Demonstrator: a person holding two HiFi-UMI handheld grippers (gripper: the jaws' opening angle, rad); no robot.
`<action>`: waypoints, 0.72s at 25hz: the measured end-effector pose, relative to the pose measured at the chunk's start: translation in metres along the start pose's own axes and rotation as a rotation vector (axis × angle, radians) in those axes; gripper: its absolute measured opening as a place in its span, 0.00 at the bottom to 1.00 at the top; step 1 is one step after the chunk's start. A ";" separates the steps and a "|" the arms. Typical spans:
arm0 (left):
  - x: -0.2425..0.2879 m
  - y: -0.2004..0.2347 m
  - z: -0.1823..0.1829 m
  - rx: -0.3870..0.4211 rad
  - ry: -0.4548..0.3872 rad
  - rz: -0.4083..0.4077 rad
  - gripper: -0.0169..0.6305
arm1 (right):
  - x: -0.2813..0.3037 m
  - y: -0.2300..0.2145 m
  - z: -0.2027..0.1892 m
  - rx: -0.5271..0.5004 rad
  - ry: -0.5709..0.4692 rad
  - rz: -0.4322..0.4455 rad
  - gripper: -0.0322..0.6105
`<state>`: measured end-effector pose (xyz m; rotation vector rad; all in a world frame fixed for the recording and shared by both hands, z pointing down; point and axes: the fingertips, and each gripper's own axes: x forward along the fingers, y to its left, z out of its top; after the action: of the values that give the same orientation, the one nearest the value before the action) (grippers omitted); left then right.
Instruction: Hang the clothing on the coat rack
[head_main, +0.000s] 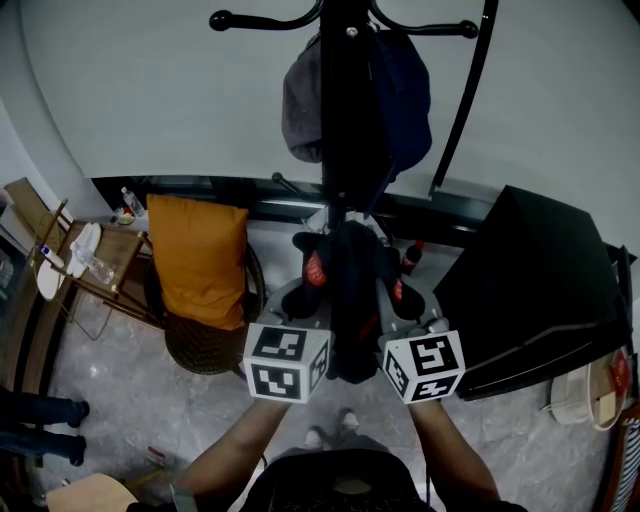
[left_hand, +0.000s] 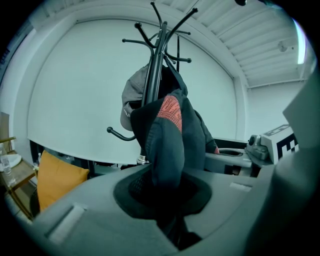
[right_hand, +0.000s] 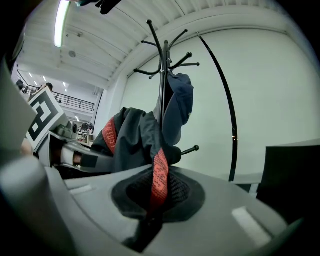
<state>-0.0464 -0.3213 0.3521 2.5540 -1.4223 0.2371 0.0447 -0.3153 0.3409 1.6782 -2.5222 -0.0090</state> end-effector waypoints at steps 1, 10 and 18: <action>0.001 0.001 0.000 0.000 0.001 0.005 0.10 | 0.002 0.000 0.000 0.001 0.000 0.006 0.07; 0.013 0.008 0.003 -0.003 0.010 0.031 0.10 | 0.019 -0.008 -0.002 0.026 0.003 0.035 0.07; 0.020 0.012 0.005 0.002 0.009 0.043 0.10 | 0.031 -0.011 -0.005 0.038 0.002 0.057 0.07</action>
<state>-0.0455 -0.3453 0.3535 2.5230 -1.4753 0.2565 0.0431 -0.3479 0.3482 1.6182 -2.5833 0.0457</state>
